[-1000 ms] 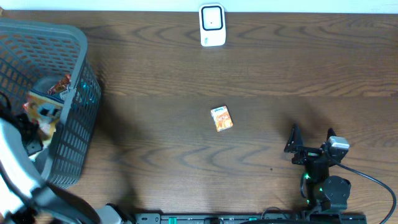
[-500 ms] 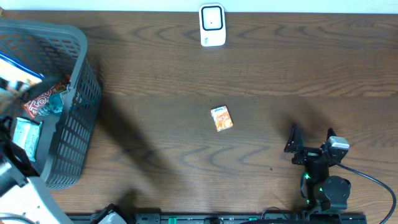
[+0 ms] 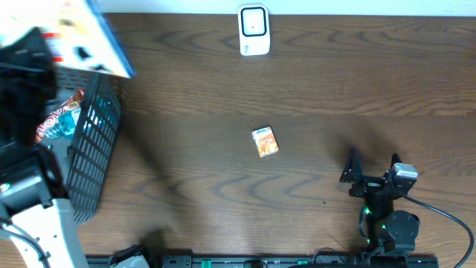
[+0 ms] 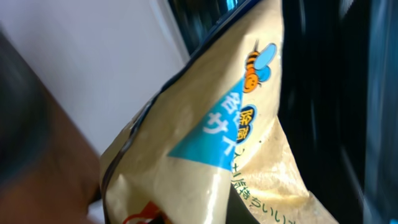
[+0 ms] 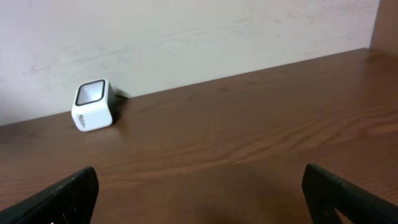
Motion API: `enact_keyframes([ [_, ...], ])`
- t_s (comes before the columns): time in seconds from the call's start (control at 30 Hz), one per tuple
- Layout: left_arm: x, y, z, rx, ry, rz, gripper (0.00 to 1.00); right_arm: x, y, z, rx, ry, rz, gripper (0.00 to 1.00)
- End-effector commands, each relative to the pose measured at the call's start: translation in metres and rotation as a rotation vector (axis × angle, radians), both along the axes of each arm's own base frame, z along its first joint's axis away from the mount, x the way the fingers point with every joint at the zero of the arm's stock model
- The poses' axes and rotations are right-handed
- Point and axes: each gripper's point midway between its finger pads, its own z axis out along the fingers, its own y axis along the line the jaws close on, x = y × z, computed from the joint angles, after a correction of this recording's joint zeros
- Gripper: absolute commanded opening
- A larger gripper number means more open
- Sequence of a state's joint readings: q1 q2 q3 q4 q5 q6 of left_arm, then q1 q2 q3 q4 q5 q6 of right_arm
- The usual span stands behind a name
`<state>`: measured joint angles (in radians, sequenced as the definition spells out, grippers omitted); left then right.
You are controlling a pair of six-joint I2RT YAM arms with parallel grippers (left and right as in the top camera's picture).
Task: Scan the item barcode
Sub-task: 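Lift the cream snack bag out and place it beside the tissue pack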
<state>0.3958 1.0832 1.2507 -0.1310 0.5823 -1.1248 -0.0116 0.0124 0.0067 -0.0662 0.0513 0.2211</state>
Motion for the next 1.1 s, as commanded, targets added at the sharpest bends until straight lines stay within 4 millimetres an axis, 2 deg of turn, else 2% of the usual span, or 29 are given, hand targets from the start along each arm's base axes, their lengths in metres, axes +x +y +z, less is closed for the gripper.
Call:
enact_keyframes([
  [0.0,0.002,-0.067,-0.006,0.215,-0.029,-0.251,0.08,0.000,0.002,-0.001,0.010,0.003,0.006,0.99],
  [0.07,0.003,-0.101,-0.023,0.321,-0.015,-0.363,0.08,0.000,0.002,-0.001,0.010,0.003,0.006,0.99],
  [0.1,0.002,-0.128,-0.040,0.418,-0.003,-0.459,0.08,0.000,0.002,-0.001,0.010,0.003,0.006,0.99],
  [0.13,0.001,-0.144,-0.053,0.482,0.006,-0.523,0.08,0.000,0.002,-0.001,0.010,0.003,0.006,0.99],
  [0.2,-0.002,-0.167,-0.077,0.577,0.036,-0.619,0.08,0.000,0.002,-0.001,0.010,0.003,0.006,0.99],
  [0.3,-0.009,-0.192,-0.128,0.703,0.145,-0.763,0.08,0.000,0.002,-0.001,0.010,0.003,0.006,0.99],
  [0.47,-0.015,-0.196,-0.211,0.791,0.456,-0.836,0.08,0.000,0.002,-0.001,0.010,0.003,0.006,0.99],
  [0.57,-0.019,-0.203,-0.251,0.805,0.586,-0.900,0.08,0.000,0.002,-0.001,0.010,0.003,0.006,0.99],
  [0.7,-0.023,-0.225,-0.296,0.884,0.646,-1.045,0.08,0.000,0.002,-0.001,0.010,0.003,0.006,0.99],
  [0.9,-0.031,-0.239,-0.366,1.030,0.804,-1.136,0.08,0.000,0.002,-0.001,0.010,0.003,0.006,0.99],
  [1.07,-0.040,-0.265,-0.397,1.069,0.817,-1.216,0.08,0.000,0.002,-0.001,0.010,0.003,0.006,0.99],
])
